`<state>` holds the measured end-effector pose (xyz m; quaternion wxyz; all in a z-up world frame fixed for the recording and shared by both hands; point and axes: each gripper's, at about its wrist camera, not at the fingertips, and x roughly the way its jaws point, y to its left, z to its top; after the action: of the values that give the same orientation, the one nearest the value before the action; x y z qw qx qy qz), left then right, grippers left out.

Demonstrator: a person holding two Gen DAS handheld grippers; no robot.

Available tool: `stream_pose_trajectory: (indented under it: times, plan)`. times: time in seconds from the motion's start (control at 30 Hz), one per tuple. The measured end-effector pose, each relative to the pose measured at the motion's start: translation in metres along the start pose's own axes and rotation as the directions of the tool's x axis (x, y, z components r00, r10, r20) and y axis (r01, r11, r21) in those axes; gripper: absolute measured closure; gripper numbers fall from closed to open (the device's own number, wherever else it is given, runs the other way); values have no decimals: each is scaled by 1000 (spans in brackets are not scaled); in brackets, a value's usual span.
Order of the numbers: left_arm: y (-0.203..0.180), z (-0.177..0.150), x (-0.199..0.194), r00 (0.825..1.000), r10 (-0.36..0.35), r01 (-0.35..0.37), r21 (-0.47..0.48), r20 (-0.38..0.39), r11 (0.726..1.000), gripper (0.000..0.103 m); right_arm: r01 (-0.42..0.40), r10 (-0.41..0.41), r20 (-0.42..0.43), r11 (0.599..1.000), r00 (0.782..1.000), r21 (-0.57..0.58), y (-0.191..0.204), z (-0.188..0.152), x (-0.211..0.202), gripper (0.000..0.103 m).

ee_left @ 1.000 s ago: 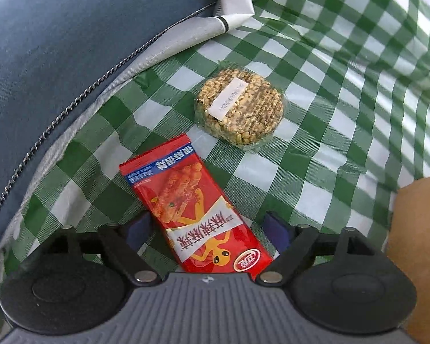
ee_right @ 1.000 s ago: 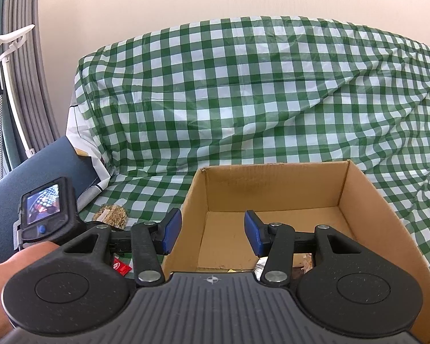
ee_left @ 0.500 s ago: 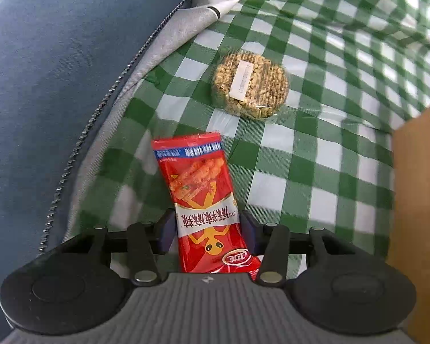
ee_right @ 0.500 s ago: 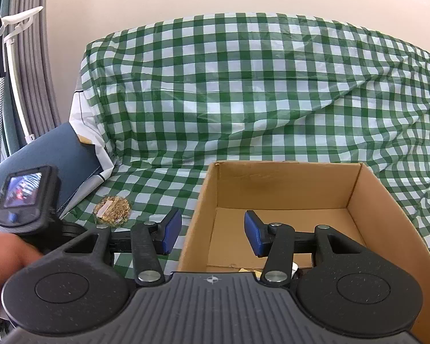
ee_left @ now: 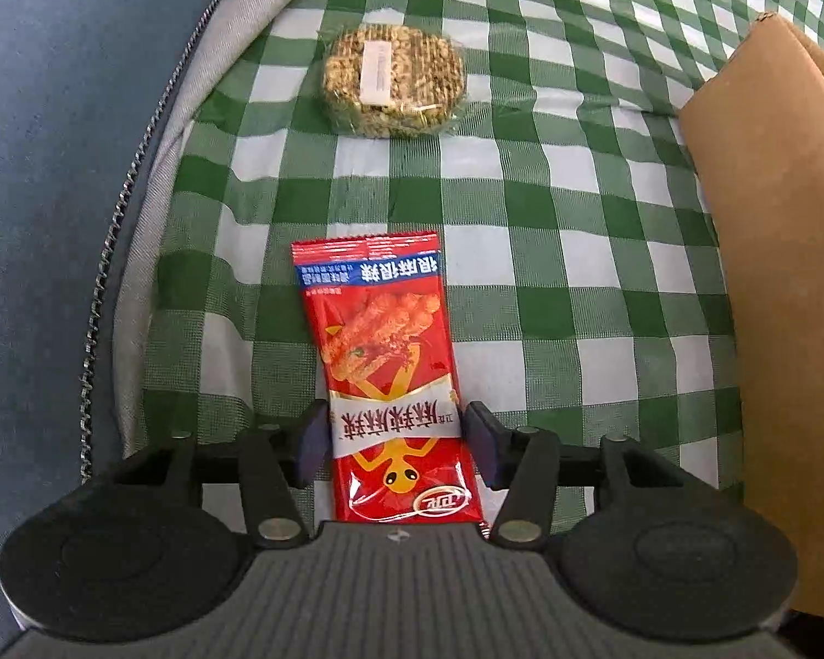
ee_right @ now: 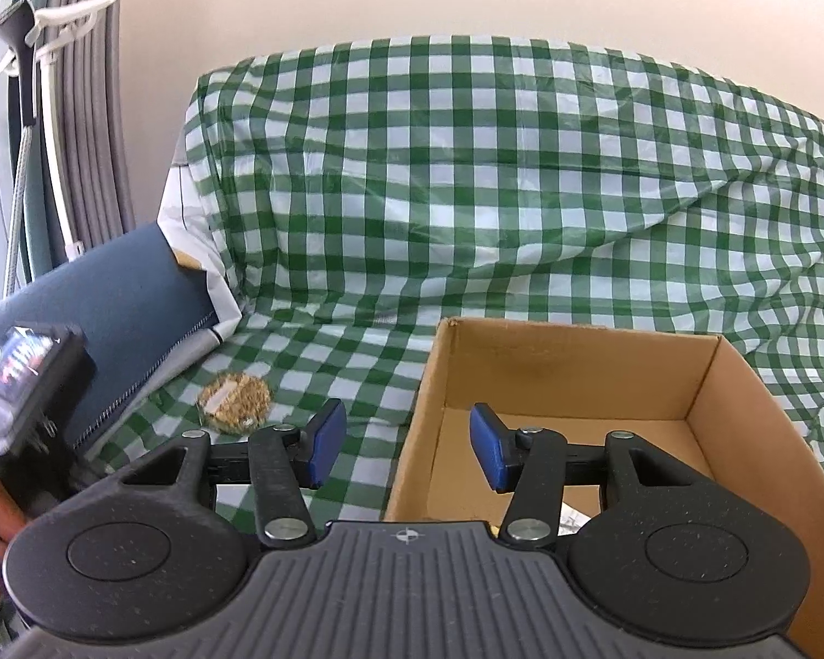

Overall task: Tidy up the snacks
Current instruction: 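Grasp the red spicy-strip packet with the left tool, then grasp the round nut cake with the right tool while the left tool holds the red packet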

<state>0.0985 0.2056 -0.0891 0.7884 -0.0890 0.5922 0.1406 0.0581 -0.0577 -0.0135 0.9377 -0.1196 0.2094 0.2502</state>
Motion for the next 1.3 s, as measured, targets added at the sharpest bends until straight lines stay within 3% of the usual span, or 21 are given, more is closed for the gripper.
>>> stream_pose_trajectory:
  times: [0.17,0.37,0.5,0.67,0.8,0.93,1.27,1.3]
  plan:
    - [-8,1,4,1000,12,-14,71,28,997,51,-7,7,0,1000,1000,27,-4,2,3,46]
    - [16,6,-2,997,-75,78,-113,23,991,52,-13,15,-44,999,999,49,-1,10,15,44]
    - [30,2,-2,992,-128,125,-263,7,957,52,-34,35,-59,999,998,16,16,27,31,43]
    - [45,1,-2,993,-119,114,-385,10,916,52,-61,65,-108,997,992,46,40,63,76,36]
    - [52,-3,-4,991,-134,125,-432,9,893,52,-111,117,-208,993,971,40,72,74,124,22]
    - [52,-6,-5,989,-145,132,-446,4,885,52,-156,158,-328,987,931,31,105,69,182,9]
    - [58,-5,-3,986,-168,148,-485,2,862,52,-183,146,-505,983,851,-24,162,47,279,1]
    - [58,-4,-3,986,-169,149,-485,2,862,52,-175,130,-509,984,851,-41,166,45,284,1]
